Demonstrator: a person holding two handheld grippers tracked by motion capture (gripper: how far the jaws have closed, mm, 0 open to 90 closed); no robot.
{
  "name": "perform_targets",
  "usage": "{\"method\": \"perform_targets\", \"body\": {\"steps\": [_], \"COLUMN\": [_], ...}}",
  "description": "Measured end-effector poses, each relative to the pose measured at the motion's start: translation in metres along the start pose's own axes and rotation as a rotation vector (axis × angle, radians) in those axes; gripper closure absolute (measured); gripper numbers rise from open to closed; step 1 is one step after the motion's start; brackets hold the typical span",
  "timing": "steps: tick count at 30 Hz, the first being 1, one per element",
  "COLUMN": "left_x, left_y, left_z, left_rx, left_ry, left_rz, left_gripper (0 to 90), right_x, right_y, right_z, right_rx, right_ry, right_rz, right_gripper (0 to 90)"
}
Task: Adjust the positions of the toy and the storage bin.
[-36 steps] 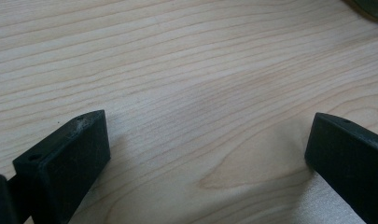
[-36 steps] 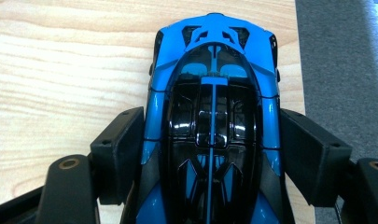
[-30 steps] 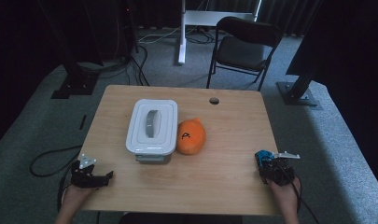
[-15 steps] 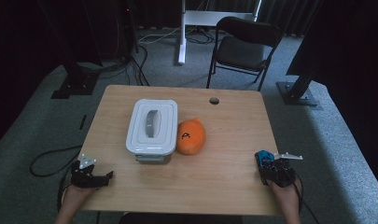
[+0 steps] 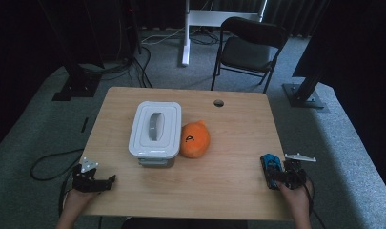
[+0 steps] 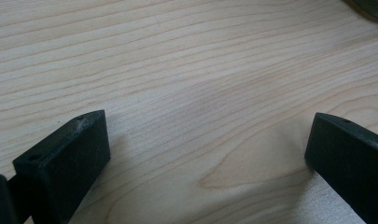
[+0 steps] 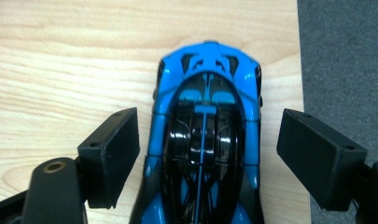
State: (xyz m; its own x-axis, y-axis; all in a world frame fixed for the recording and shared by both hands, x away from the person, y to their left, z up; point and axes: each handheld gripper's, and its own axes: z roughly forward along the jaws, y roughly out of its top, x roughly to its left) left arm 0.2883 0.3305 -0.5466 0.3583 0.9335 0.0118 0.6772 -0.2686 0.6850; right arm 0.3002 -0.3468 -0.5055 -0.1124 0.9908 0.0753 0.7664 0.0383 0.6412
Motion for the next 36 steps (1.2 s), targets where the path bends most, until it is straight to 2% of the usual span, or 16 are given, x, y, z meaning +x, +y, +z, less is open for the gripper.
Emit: {"method": "perform_targets", "body": {"steps": [12, 21, 31, 36], "left_x": [0.0, 0.0, 0.0, 0.0], "left_y": [0.0, 0.0, 0.0, 0.0], "left_z": [0.0, 0.0, 0.0, 0.0], "left_rx": [0.0, 0.0, -0.001, -0.001], "left_ry": [0.0, 0.0, 0.0, 0.0], "left_rz": [0.0, 0.001, -0.001, -0.001], "left_gripper": [0.3, 0.3, 0.3, 0.3], "right_x": [0.013, 0.035, 0.071, 0.084], "right_y": [0.02, 0.036, 0.053, 0.061], "right_z": [-0.005, -0.006, 0.003, 0.007], "right_rx": [-0.034, -0.052, -0.056, -0.053], "right_ry": [0.057, 0.103, 0.171, 0.206], "right_rz": [-0.03, -0.09, -0.176, -0.199], "right_gripper": [13.2, 13.3, 13.7, 13.7]}}
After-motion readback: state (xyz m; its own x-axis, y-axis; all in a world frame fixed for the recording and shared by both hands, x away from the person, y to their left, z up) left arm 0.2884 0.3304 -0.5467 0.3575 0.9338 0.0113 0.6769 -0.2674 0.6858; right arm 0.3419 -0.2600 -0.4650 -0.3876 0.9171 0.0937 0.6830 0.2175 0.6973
